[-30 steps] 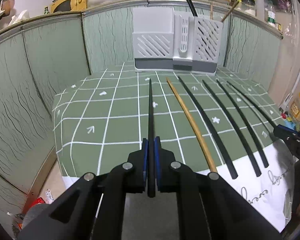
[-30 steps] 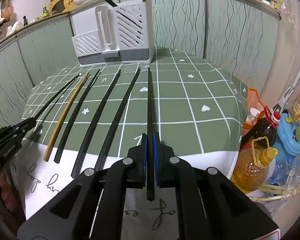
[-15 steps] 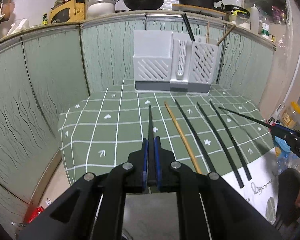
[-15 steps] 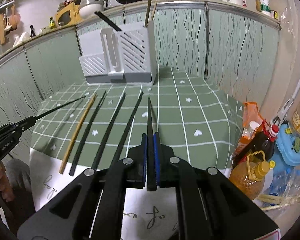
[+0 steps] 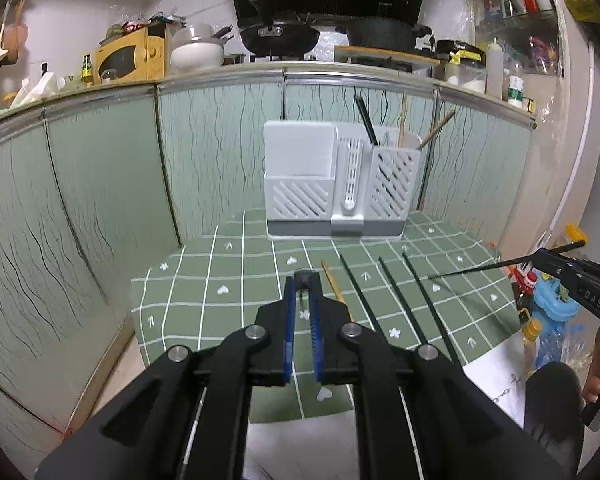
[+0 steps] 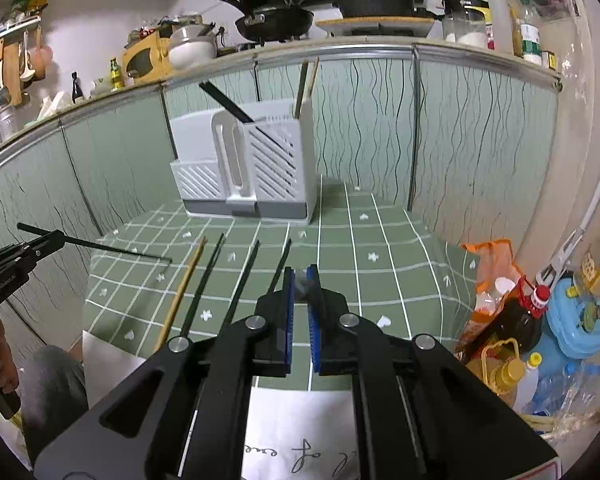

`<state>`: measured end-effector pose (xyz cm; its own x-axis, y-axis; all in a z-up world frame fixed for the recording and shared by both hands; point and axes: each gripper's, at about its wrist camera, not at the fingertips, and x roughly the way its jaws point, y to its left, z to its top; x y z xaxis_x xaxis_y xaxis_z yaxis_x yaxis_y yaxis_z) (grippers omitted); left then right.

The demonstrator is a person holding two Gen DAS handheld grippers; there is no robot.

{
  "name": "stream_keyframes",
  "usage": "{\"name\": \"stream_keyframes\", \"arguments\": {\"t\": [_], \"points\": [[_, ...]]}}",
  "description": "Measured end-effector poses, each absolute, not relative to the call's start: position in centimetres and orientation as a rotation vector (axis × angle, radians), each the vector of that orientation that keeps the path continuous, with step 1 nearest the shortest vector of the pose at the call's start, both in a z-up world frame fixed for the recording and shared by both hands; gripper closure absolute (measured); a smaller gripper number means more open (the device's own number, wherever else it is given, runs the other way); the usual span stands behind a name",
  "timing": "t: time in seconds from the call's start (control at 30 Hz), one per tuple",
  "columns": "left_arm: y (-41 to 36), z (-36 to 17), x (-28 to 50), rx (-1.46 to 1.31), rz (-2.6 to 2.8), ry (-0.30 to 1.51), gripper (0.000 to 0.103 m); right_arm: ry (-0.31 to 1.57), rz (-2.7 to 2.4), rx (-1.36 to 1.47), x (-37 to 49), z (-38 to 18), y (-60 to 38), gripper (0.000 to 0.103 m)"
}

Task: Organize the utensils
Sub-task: 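Lift both black chopsticks upright and carry them over the white holder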

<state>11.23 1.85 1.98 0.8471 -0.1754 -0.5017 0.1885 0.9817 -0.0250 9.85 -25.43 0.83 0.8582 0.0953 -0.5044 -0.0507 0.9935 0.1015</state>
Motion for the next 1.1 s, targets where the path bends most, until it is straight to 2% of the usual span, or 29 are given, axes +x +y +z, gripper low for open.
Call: {"name": "stream_keyframes", "arguments": {"t": [0.67,1.1], "points": [[2.1,7.8,11.2,0.025,-0.217,0.417,0.095,0.440,0.115,0.069,9.7,6.1,-25.3,0.097],[1.3,9.7,12.7,0.071,-0.281,0.420,0.095,0.421,0.147,0.011,10.9,9.6,-24.9,0.097]]}}
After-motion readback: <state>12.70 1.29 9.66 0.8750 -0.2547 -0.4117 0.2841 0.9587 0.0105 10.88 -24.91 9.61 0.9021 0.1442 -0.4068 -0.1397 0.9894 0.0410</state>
